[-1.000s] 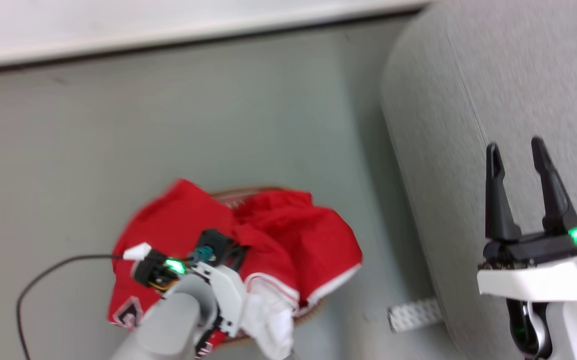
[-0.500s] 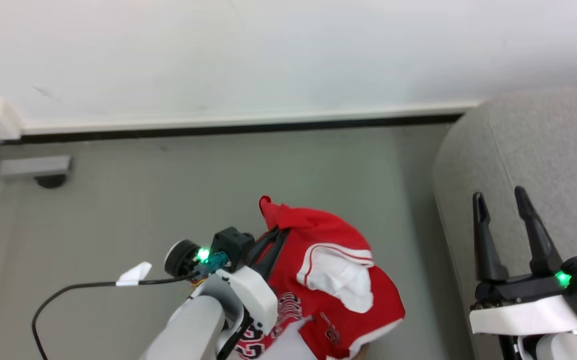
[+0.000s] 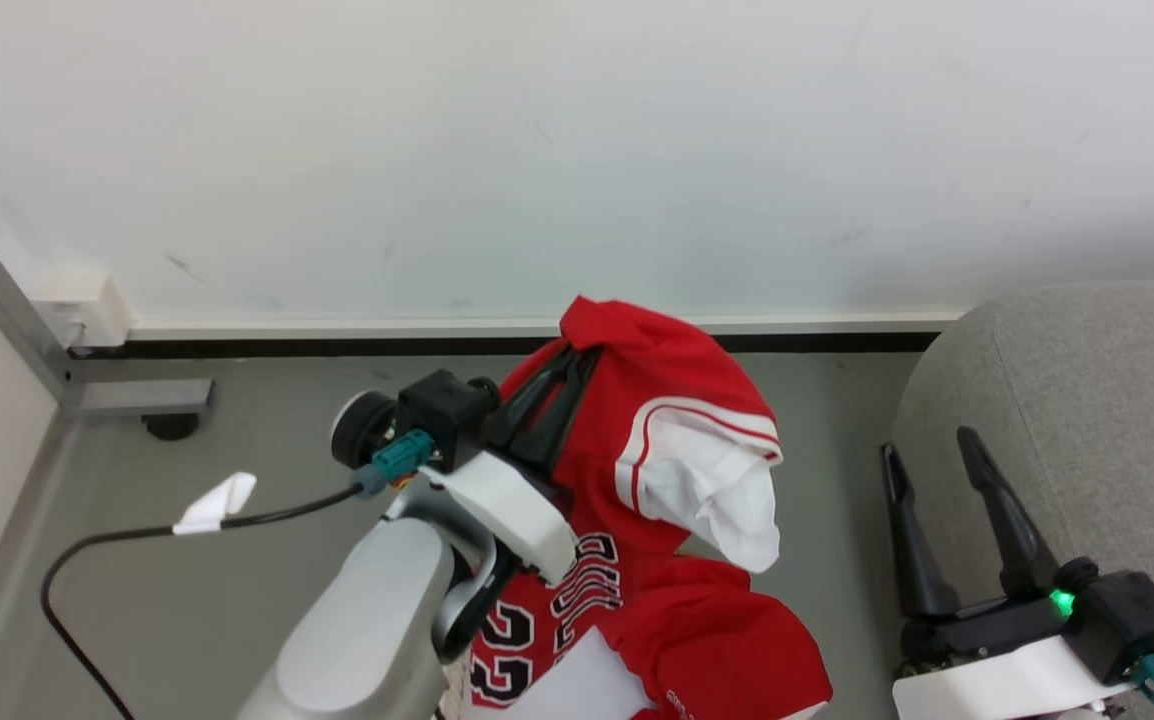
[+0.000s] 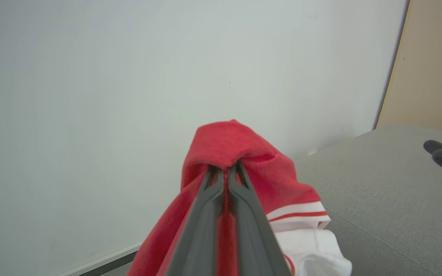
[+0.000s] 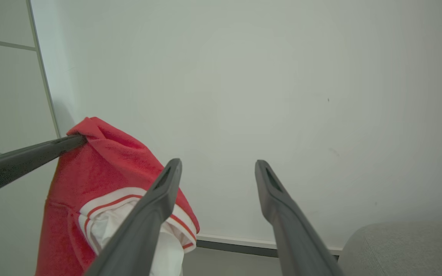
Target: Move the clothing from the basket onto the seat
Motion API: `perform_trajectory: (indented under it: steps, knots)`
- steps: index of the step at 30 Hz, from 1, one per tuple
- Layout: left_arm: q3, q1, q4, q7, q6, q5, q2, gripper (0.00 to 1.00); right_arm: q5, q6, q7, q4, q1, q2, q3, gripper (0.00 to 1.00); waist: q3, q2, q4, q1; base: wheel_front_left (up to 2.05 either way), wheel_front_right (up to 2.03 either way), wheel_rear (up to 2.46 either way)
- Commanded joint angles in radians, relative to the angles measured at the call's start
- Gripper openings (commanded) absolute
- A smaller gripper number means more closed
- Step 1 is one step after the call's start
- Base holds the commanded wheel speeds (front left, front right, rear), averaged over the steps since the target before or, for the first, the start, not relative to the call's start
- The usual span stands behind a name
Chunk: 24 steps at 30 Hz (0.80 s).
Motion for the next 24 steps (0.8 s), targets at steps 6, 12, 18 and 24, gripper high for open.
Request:
perform_trajectory:
  steps: [6, 12, 18, 24]
  knots:
    - [0.016, -0.037, -0.066, 0.030, 0.015, -0.025, 0.006, 0.00, -0.002, -0.002, 0.001, 0.009, 0.027, -0.003, 0.043, 1.00, -0.021, 0.0000, 0.013, 0.0002, 0.00, 0.00, 0.00]
    - [0.015, -0.021, -0.092, 0.042, 0.022, -0.038, 0.012, 0.00, 0.000, -0.002, 0.001, 0.006, 0.025, -0.002, 0.063, 1.00, -0.020, 0.0000, 0.012, 0.0002, 0.00, 0.00, 0.00]
    - [0.003, -0.010, -0.095, 0.047, 0.021, -0.043, 0.014, 0.00, 0.007, -0.002, 0.001, 0.017, 0.018, -0.004, 0.105, 1.00, -0.015, 0.0000, 0.016, 0.0002, 0.00, 0.00, 0.00]
    - [-0.017, -0.006, -0.090, 0.049, 0.017, -0.052, 0.007, 0.00, 0.015, -0.002, 0.001, 0.052, -0.016, -0.021, 0.195, 1.00, -0.009, 0.0000, 0.023, 0.0002, 0.00, 0.00, 0.00]
